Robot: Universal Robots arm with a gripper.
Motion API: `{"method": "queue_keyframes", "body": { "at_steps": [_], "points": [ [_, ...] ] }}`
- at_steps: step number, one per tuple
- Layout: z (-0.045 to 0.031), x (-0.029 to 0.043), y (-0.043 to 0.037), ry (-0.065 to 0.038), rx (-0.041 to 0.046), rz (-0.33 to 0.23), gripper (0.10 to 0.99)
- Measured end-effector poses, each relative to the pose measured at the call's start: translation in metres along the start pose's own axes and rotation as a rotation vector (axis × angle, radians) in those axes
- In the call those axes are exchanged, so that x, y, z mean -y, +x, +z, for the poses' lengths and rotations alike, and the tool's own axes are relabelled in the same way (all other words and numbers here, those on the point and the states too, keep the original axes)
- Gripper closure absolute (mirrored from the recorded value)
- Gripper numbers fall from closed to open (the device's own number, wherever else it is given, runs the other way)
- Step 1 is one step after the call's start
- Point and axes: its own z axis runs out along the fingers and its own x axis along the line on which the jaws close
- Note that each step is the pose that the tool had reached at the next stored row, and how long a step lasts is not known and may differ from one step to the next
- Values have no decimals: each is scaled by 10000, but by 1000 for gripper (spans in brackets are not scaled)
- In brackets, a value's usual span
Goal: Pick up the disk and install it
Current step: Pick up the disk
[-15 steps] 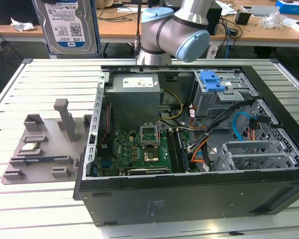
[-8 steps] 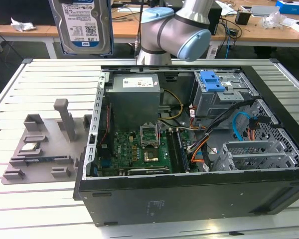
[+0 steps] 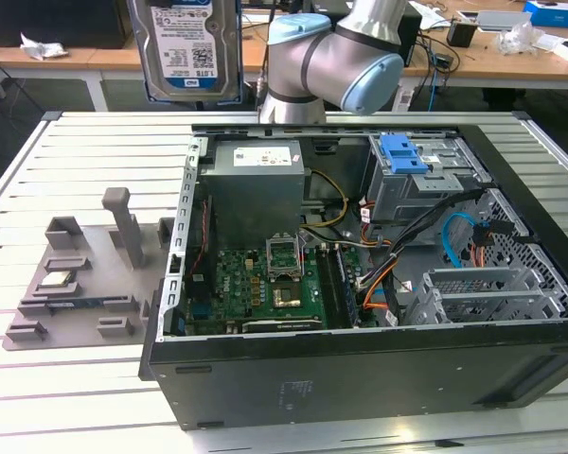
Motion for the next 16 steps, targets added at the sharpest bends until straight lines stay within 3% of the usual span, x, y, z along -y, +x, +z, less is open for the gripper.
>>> {"method": "queue_keyframes", "body": {
  "at_steps": [2,3,11,14,16],
  "points": [
    [-2,65,-4,1,1,2,718],
    [-7,148,-8,0,0,-1,718],
    [-19,436,-24,0,1,-1,718],
    [-27,624,-33,0,1,1,718],
    [-30,690,-37,0,1,1,718]
  ]
}}
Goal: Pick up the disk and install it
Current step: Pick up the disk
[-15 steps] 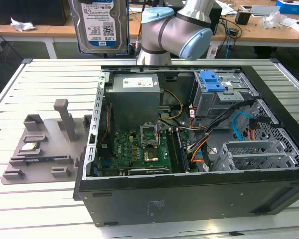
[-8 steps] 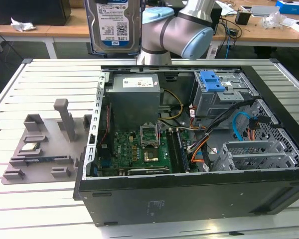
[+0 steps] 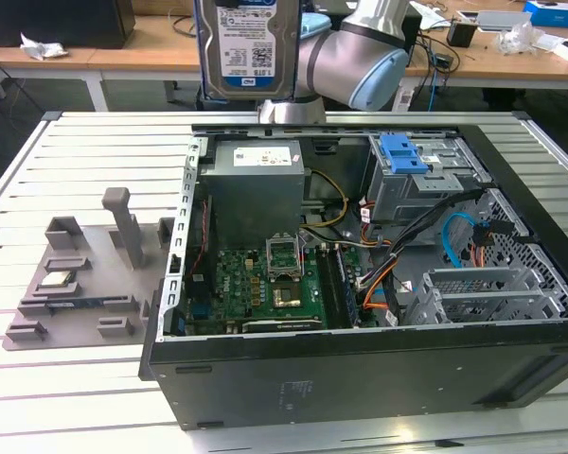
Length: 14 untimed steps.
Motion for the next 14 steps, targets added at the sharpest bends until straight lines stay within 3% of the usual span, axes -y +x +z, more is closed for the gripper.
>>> {"method": "queue_keyframes", "body": {
  "at_steps": [5,14],
  "points": [
    [-11,237,-14,0,0,1,718],
    [-26,590,-34,-1,0,1,718]
  ]
}}
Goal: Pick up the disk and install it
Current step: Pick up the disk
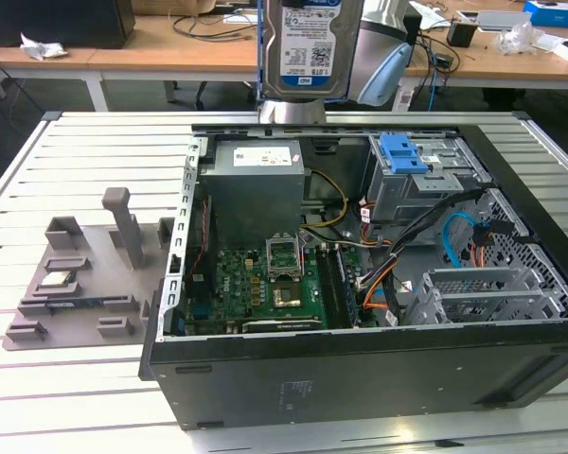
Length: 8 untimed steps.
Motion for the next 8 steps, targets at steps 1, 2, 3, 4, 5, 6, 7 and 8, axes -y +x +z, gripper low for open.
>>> {"method": "queue_keyframes", "body": {
  "at_steps": [1,2,3,4,5,6,7,8],
  "points": [
    [-2,34,-1,0,-1,-2,718],
    [-3,59,-2,0,0,-2,718],
    [-4,88,-2,0,0,-1,718],
    [-5,112,-3,1,0,0,718],
    [-6,138,-3,1,0,-2,718],
    [-6,150,-3,1,0,-3,718],
    [-7,160,-4,0,1,-1,718],
    [-7,165,-4,0,0,-1,718]
  ]
}}
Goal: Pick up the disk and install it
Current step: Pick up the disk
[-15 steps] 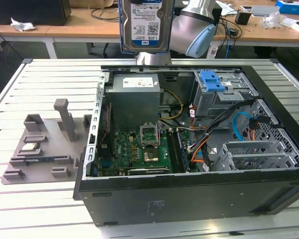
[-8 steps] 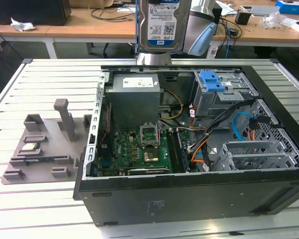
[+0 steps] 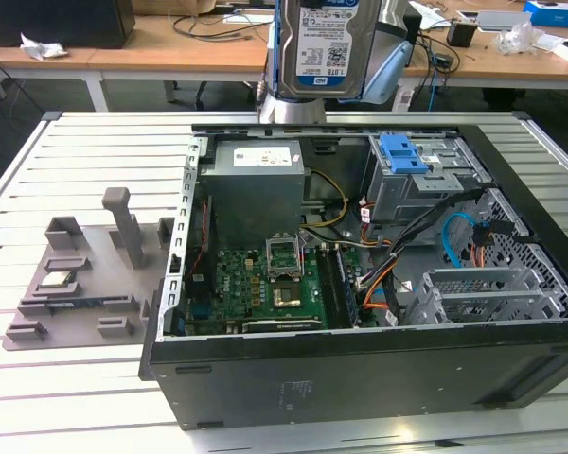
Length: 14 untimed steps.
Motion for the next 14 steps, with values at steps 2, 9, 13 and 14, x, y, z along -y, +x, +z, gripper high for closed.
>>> {"method": "queue_keyframes", "body": {
  "at_steps": [2,9,13,14],
  "points": [
    [0,5,0,0,0,2,718],
    [0,7,26,0,-2,0,718],
    [-1,7,109,0,-3,0,718],
    [-1,8,129,0,-2,-1,718]
  ]
}}
